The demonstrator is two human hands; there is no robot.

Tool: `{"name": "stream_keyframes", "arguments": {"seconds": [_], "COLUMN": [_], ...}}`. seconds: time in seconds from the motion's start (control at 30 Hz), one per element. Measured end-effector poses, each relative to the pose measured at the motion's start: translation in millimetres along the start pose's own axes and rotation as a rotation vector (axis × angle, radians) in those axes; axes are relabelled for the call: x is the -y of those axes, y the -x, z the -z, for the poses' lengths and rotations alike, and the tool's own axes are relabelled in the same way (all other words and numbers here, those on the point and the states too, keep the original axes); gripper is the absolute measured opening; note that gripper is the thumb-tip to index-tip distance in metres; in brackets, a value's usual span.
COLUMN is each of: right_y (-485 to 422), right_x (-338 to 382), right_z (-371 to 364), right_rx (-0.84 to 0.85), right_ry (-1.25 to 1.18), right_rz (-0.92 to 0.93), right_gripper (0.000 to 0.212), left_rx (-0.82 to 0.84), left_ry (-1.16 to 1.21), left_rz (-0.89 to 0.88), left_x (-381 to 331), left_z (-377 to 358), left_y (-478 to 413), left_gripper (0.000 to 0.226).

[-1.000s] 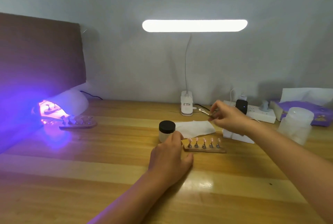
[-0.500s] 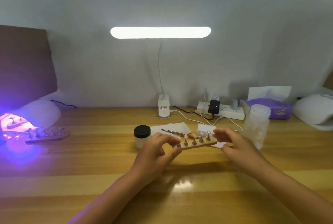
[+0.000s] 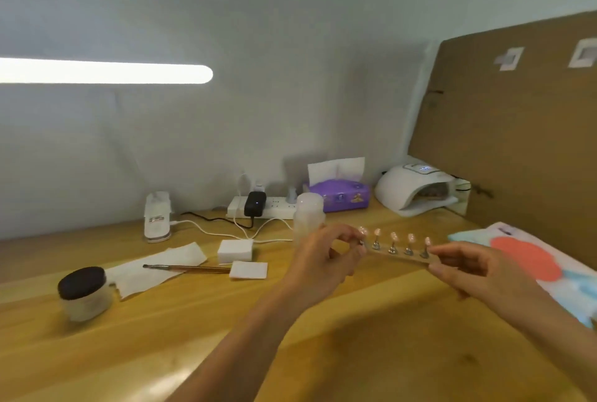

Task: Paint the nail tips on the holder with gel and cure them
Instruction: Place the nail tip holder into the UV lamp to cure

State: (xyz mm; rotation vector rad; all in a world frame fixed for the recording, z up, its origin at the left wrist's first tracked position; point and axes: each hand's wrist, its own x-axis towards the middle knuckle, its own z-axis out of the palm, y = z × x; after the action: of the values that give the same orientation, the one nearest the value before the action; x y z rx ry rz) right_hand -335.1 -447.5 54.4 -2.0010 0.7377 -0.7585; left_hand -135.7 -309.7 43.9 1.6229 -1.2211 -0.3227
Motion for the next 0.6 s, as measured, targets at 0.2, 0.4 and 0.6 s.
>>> {"name": "stream_keyframes", "arguments": {"seconds": [0.2,0.4,0.6], "right_y": [-20,-89,-183], "right_x": [-35,-53,-72], "right_z": [24,58,72], "right_rx": [-0.283,-0.490,-0.421], "right_ry": [0.024,0.263,0.438], "right_rz": [-0.111,-0.171,-0.431], "right_gripper": [0.014,0.012,0.012], "left_rx": [-0.121,-0.260,-0.246], "left_ry": [0.439,0.434,0.391], "left_rz": [0.273,0.228,0.204], "left_x": [-2,25,30], "left_z": [-78,-110,-118], "left_y": [-42,-56,-61], "left_gripper": [0.036,0.009,0.012]}}
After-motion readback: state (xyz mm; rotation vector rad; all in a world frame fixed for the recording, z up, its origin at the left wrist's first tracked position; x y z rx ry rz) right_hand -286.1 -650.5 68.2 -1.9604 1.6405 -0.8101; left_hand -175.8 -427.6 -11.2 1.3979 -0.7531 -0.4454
